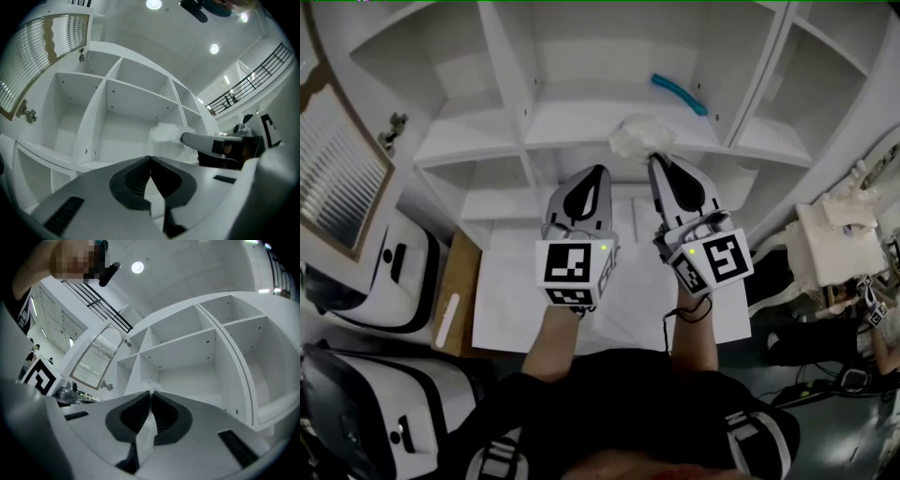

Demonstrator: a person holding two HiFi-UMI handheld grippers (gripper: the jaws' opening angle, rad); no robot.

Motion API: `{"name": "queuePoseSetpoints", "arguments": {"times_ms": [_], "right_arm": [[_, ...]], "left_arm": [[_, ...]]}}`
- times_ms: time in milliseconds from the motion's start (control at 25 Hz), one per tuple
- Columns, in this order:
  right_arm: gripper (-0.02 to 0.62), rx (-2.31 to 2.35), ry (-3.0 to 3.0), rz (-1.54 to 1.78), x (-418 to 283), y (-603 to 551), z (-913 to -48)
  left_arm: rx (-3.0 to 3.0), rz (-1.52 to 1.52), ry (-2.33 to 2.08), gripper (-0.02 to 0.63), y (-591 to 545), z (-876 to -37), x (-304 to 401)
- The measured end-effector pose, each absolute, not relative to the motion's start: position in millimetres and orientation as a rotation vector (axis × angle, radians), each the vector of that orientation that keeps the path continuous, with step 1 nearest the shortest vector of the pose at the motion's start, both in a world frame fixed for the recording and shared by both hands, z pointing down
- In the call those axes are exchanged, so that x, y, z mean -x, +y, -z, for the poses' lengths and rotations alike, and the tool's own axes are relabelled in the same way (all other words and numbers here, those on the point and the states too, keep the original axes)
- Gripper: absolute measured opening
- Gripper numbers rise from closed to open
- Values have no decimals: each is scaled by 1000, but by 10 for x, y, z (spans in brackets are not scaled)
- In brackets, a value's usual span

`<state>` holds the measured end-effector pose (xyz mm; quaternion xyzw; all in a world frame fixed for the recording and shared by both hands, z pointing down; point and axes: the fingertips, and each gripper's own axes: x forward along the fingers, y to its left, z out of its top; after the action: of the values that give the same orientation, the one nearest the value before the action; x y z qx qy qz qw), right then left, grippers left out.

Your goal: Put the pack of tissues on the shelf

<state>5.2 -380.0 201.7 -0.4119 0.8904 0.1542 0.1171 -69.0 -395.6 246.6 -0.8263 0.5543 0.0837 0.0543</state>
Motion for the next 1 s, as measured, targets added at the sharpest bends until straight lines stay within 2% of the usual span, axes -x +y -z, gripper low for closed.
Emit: {"name": "queuePoseSetpoints", "arguments": {"times_ms": [1000], "right_arm": [[21, 1398, 2726, -288, -211, -4809, -2279]], "left_arm": [[2595, -278, 1628, 11, -4625, -2366, 384]]}}
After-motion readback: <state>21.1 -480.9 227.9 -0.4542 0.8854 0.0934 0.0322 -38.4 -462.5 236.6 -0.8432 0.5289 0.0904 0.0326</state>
